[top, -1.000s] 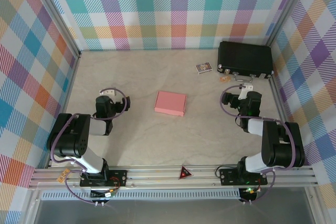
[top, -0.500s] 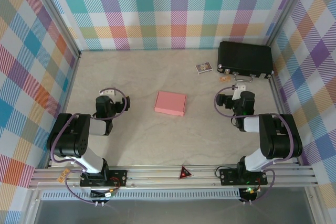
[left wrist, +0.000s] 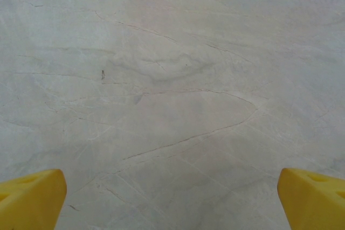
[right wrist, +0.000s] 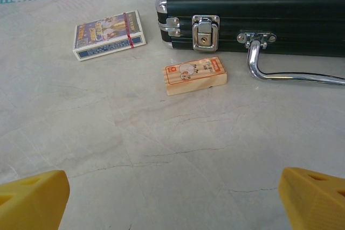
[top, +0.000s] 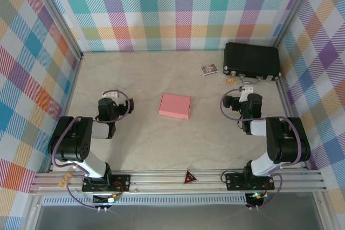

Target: Fold the paper box

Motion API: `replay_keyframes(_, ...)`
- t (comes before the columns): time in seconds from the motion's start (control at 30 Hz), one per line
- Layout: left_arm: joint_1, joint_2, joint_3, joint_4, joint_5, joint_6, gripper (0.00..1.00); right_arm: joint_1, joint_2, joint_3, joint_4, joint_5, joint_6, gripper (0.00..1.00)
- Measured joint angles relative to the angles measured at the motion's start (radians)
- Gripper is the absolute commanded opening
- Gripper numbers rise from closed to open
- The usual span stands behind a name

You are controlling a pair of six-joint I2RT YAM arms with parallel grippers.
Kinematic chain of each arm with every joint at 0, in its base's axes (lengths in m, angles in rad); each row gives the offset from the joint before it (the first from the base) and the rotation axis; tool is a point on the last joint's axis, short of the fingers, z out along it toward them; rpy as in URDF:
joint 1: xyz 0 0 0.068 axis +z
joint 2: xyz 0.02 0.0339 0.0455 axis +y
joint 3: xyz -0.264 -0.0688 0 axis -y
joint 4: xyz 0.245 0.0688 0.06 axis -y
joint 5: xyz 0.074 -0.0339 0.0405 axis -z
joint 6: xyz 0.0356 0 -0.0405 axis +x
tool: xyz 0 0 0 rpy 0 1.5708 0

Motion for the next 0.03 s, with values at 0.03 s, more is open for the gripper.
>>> replay_keyframes(0.03,0.0,0.0,0.0,0.0,0.0,0.0,1.0,0.0,0.0,0.0,0.0,0.0,0.0,0.99)
